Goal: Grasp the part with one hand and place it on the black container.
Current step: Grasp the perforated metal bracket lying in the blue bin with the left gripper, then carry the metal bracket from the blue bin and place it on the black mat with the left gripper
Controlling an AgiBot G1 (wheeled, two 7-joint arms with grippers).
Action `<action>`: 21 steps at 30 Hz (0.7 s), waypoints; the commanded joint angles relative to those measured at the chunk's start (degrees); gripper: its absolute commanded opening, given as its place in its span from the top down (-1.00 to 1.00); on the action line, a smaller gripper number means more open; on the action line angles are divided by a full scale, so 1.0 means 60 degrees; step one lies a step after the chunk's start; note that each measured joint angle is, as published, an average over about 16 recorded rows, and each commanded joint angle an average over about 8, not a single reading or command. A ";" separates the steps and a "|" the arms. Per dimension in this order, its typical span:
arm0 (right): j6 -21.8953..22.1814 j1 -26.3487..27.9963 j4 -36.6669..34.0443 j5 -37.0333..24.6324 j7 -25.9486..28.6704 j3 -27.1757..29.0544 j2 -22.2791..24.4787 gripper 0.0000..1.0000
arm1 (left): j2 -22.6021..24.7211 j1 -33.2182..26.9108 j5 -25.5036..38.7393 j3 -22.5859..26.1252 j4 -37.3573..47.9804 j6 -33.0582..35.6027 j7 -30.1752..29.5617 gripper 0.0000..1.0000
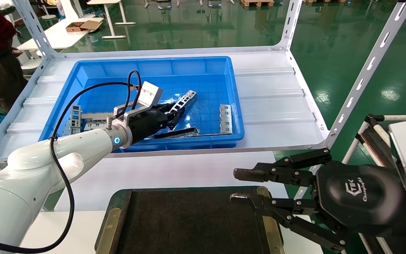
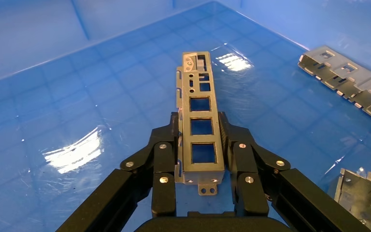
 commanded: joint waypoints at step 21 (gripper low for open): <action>0.0001 0.0001 0.0000 0.0001 -0.0001 -0.0002 0.0001 1.00 | -0.0881 -0.0798 -0.1427 -0.0287 -0.0398 0.2906 0.0394 1.00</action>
